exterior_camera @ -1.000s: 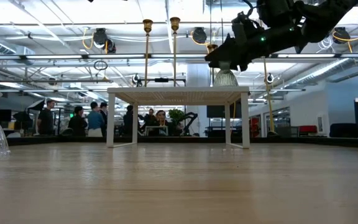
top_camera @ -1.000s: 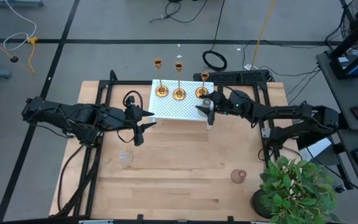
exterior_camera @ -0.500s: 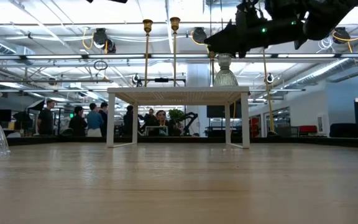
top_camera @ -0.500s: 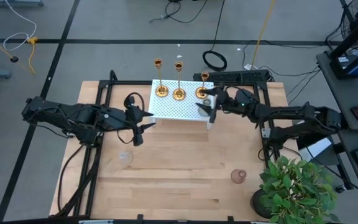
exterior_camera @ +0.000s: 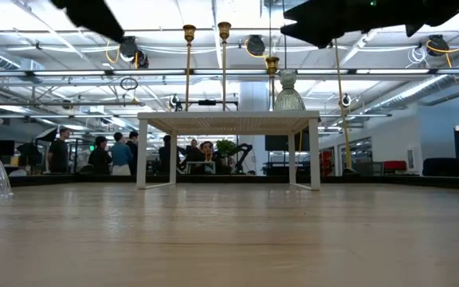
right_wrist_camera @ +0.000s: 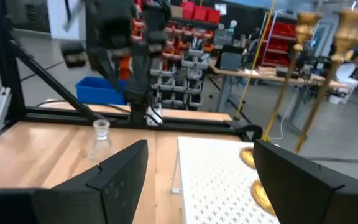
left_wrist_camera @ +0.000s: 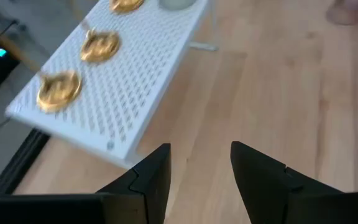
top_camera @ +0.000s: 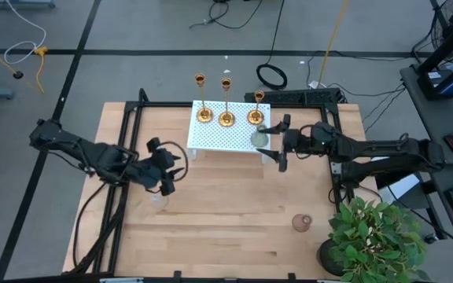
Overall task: Pick & Place candle stick holders
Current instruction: Put the transparent vase on the shelf
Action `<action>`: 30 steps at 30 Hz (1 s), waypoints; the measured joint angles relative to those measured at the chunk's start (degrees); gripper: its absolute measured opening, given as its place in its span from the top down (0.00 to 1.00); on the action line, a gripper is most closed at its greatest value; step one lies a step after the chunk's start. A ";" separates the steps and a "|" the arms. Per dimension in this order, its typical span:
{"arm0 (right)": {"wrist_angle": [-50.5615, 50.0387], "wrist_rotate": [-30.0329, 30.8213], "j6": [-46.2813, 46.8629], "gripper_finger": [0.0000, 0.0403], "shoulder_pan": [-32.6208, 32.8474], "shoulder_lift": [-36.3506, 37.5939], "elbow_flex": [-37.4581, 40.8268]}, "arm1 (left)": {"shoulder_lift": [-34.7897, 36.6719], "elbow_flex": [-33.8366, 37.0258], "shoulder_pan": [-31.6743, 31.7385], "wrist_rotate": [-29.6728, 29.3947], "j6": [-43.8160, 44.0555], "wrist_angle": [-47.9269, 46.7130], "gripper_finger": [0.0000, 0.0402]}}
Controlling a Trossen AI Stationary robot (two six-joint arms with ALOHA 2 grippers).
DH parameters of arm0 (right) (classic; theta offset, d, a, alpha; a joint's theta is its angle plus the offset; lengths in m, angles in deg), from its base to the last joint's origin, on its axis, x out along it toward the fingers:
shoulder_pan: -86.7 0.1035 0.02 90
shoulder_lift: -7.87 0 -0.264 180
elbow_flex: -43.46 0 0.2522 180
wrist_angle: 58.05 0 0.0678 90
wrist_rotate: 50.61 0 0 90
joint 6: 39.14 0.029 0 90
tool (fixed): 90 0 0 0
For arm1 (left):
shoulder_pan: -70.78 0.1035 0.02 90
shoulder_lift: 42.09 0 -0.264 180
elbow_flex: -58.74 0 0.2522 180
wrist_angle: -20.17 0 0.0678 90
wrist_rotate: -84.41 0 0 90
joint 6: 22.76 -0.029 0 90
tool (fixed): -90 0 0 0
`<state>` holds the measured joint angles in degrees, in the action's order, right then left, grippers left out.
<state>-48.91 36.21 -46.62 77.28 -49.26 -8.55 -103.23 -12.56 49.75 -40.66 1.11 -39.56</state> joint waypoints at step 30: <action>-4.33 0.11 -0.75 0.30 2.05 1.32 1.21 | -3.17 21.36 -32.64 -11.12 61.53 -7.13 0.57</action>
<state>-53.25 36.32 -47.36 79.33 -47.94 -7.33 -106.40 8.80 17.12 -51.79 62.63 -46.69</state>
